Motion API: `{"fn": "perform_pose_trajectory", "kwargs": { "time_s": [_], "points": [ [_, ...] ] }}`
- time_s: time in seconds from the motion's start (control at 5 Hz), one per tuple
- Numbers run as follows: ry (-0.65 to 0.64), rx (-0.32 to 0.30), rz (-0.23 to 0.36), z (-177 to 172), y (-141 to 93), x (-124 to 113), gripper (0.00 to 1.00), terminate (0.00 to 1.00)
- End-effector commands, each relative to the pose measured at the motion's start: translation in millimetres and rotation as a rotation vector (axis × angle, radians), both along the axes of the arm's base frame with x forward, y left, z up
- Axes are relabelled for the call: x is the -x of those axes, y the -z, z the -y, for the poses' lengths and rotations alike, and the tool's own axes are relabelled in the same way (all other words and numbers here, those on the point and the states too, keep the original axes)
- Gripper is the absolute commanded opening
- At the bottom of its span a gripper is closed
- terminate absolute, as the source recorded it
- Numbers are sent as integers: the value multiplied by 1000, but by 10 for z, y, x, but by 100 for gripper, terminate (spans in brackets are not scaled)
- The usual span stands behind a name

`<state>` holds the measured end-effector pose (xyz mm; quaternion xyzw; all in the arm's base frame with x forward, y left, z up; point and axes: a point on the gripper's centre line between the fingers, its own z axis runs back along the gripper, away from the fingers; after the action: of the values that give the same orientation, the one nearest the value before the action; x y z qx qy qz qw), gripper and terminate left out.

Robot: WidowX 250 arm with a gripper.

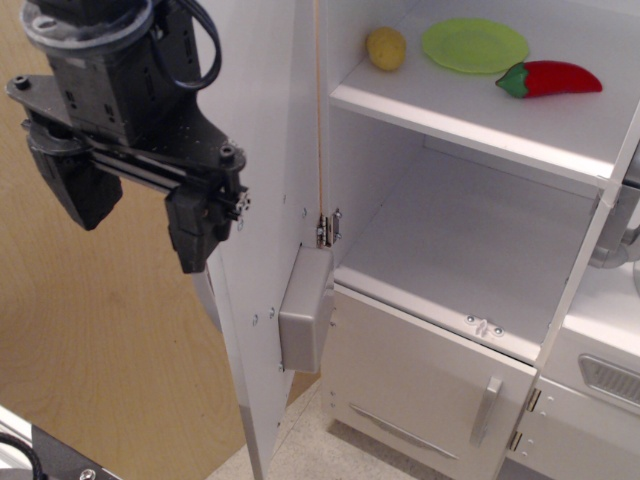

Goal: Close fridge

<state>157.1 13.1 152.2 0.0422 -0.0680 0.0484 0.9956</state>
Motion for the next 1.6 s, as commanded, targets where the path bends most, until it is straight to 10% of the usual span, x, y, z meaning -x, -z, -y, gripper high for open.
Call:
{"fn": "perform_pose_trajectory", "kwargs": {
  "time_s": [0.0,0.8,1.4],
  "points": [
    [0,0,0,0,0,0,100,0],
    [119,23,-35,-430,110,-185,100,0],
    [74,27,-45,-108,187,-802,100,0]
  ]
}}
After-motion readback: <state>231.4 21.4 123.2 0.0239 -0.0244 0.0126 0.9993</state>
